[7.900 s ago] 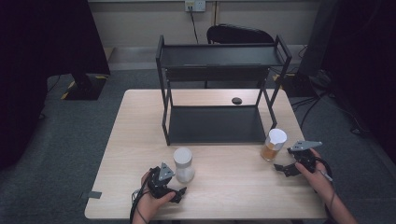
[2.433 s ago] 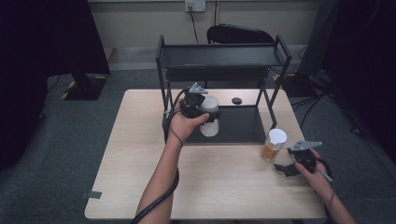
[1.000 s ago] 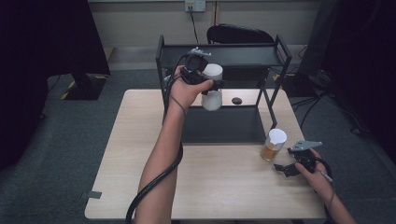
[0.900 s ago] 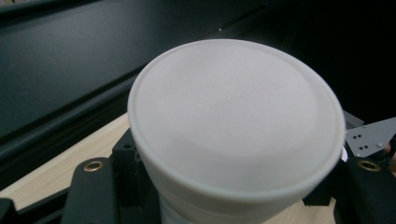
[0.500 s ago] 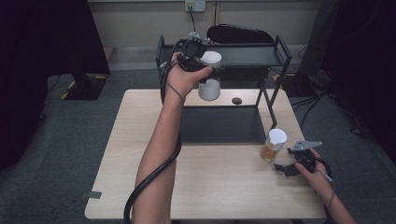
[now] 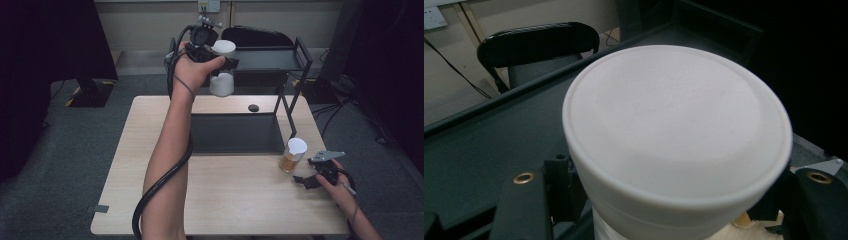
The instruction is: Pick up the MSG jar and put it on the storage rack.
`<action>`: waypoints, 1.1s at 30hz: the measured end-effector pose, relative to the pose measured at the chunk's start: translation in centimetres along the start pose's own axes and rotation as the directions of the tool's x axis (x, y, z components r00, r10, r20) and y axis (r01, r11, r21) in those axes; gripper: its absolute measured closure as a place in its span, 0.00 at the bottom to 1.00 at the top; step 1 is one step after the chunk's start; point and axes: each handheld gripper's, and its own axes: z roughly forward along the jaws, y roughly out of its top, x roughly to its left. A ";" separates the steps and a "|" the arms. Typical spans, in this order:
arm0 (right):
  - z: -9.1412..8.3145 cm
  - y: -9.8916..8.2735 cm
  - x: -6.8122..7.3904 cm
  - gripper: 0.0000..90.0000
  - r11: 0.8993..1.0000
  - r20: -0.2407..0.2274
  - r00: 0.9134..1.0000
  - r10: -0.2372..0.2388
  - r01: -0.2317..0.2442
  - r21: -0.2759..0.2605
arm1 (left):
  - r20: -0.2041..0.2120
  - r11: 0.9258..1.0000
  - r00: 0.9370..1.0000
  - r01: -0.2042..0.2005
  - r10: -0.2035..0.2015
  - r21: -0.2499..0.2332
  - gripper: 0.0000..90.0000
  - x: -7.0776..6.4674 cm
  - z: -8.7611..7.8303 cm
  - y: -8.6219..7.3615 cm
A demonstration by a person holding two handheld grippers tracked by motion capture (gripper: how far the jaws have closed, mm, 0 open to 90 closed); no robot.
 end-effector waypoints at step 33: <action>0.0 0.0 0.0 0.00 1.000 0.000 1.000 -0.001 0.001 0.000 | -0.092 0.998 0.996 -0.019 0.014 -0.052 0.38 -0.2 0.5 4.8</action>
